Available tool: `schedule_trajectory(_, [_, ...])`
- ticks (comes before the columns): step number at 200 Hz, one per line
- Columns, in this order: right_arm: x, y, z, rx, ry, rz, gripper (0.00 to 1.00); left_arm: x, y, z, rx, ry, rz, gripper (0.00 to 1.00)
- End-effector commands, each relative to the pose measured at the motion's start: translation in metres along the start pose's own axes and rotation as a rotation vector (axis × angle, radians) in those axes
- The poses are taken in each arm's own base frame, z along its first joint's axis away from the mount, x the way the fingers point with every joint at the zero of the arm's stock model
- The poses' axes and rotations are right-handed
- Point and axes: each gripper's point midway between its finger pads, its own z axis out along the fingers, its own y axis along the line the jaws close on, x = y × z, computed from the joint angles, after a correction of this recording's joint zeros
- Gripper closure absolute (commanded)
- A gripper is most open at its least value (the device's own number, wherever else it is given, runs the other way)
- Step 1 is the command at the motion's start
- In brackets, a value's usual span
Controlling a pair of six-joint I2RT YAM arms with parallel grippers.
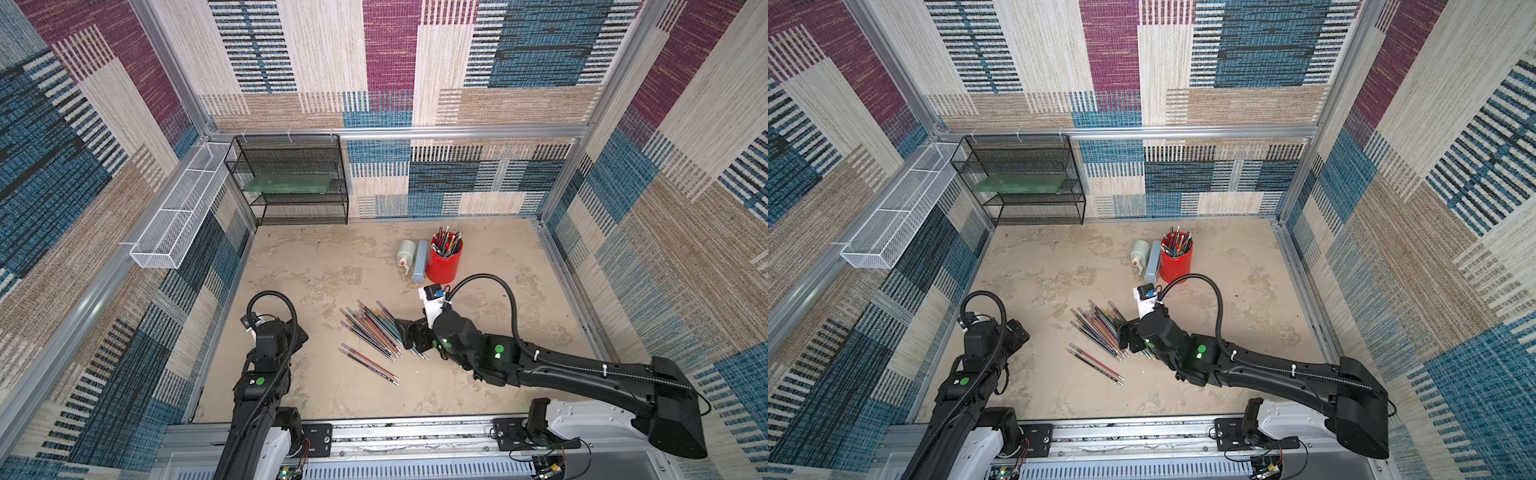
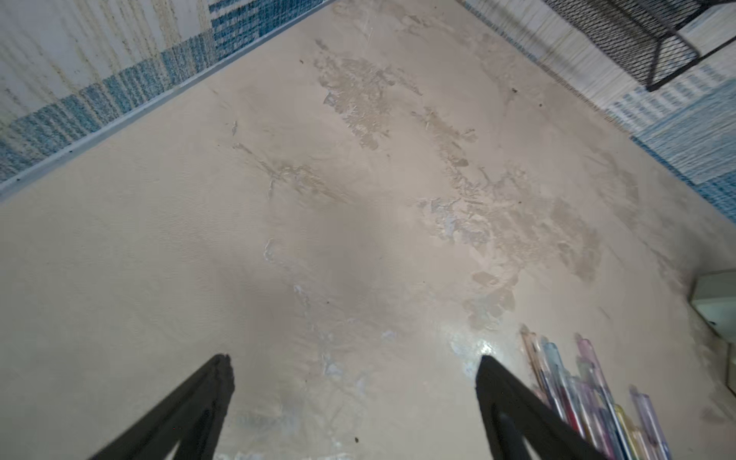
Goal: Remove the protective cover of the pencils
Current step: Pick up the pencil from the center of the board.
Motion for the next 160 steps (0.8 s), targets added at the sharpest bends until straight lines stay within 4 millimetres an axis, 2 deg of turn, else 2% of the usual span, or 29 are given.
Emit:
schedule_trajectory(1, [0.022, 0.004, 0.007, 0.037, 0.056, -0.045, 0.13, -0.014, -0.004, 0.001, -0.005, -0.041, -0.027, 0.06])
schedule_trajectory(58, [0.069, 0.034, 0.021, -0.063, 0.192, -0.100, 0.38, -0.010, -0.003, -0.010, 0.062, -0.091, -0.053, 0.07])
schedule_trajectory(93, [0.096, 0.061, 0.022, -0.117, 0.258, -0.164, 0.39, -0.008, -0.002, -0.008, 0.051, -0.077, -0.053, 0.09])
schedule_trajectory(119, [0.112, 0.078, 0.026, -0.105, 0.305, -0.199, 0.45, -0.008, -0.005, -0.007, 0.060, -0.067, -0.046, 0.10])
schedule_trajectory(142, [0.130, 0.088, 0.037, -0.091, 0.354, -0.232, 0.53, -0.007, -0.006, -0.005, 0.055, -0.054, -0.041, 0.11])
schedule_trajectory(160, [0.144, 0.092, 0.047, -0.086, 0.393, -0.251, 0.55, -0.007, -0.006, -0.004, 0.052, -0.048, -0.038, 0.13])
